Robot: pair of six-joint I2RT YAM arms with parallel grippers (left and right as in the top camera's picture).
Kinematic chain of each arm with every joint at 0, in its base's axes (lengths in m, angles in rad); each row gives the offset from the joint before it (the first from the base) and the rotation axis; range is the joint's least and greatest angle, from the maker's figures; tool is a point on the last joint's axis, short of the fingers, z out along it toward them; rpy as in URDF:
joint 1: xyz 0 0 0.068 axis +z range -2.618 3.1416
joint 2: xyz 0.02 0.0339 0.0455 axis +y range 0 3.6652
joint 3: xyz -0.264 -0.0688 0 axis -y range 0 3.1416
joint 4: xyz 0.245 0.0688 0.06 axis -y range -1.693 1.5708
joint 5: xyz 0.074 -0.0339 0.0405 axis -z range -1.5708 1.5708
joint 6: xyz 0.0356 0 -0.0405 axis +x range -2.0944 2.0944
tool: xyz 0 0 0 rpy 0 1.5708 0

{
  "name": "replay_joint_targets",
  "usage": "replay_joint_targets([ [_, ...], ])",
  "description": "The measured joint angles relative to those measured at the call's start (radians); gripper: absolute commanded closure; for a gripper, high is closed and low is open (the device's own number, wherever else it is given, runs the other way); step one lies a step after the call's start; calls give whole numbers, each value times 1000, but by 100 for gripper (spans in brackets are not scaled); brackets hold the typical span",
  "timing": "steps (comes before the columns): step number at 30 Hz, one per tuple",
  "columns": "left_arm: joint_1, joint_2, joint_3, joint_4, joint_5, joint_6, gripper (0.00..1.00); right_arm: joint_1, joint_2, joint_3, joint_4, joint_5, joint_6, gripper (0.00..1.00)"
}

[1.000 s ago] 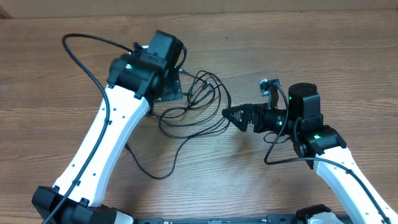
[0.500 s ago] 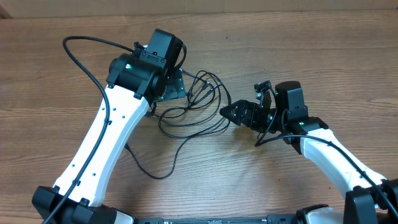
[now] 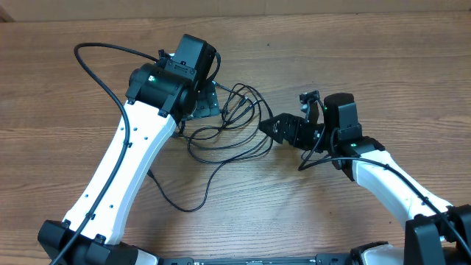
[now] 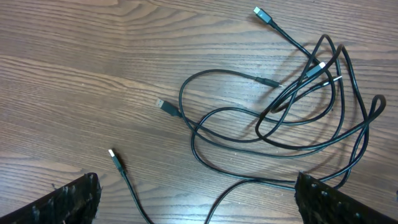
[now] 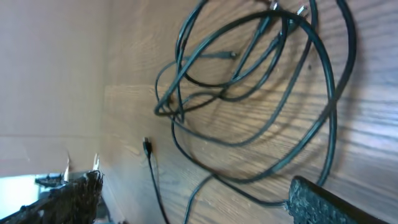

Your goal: Untangle cables

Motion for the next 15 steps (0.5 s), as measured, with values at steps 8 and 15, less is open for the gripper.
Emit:
replay_joint_targets([
  [8,0,0,0,0,2,0,0,132,0,0,14,189,111,6],
  [15,0,0,0,0,3,0,0,192,1,0,2,399,258,12],
])
